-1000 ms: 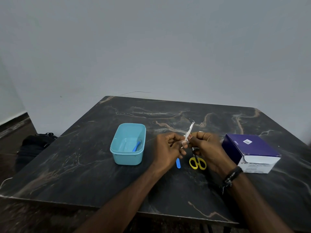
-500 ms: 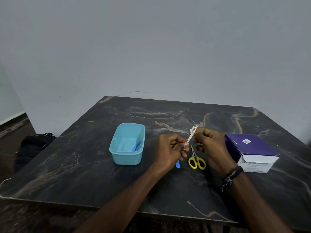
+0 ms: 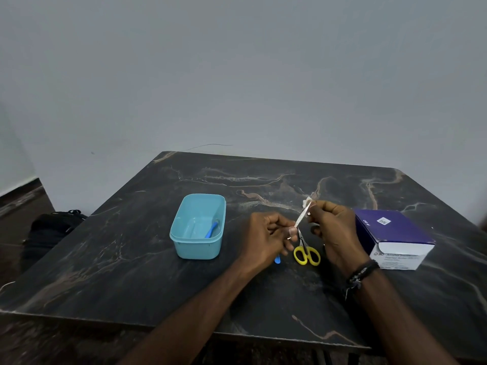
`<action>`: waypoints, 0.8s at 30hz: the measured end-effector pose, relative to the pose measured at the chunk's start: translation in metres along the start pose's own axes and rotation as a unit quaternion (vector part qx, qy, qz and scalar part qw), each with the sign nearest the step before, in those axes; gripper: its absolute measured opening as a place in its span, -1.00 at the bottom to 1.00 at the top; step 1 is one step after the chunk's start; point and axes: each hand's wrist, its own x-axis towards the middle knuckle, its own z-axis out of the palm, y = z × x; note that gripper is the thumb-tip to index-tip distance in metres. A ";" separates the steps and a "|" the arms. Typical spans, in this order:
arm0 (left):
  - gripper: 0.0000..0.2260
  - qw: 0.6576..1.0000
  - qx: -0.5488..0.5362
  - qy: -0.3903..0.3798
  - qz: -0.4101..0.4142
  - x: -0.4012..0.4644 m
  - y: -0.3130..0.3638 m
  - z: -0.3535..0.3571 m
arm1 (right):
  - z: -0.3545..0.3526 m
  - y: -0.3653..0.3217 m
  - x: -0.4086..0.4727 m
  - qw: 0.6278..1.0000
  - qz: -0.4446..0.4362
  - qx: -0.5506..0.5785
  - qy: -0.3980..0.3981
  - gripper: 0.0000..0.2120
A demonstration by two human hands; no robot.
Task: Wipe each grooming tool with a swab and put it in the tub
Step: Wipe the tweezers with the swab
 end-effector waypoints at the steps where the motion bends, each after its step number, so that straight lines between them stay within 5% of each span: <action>1: -0.96 1.000 0.000 0.001 0.001 0.000 0.000 0.000 | 0.000 0.001 0.000 1.000 0.000 0.001 -0.002 -0.85; 9: -0.97 0.998 -0.020 0.049 0.018 0.004 -0.001 -0.005 | 0.007 0.001 -0.009 0.990 0.011 -0.048 -0.136 -0.80; 18: -0.95 1.000 0.006 0.026 0.006 0.001 0.002 0.000 | 0.003 -0.003 -0.003 1.000 0.014 0.018 0.003 -0.85; 24: -0.91 0.995 -0.050 0.085 0.010 0.006 0.006 -0.003 | 0.003 -0.004 -0.005 0.999 0.013 0.044 -0.030 -0.87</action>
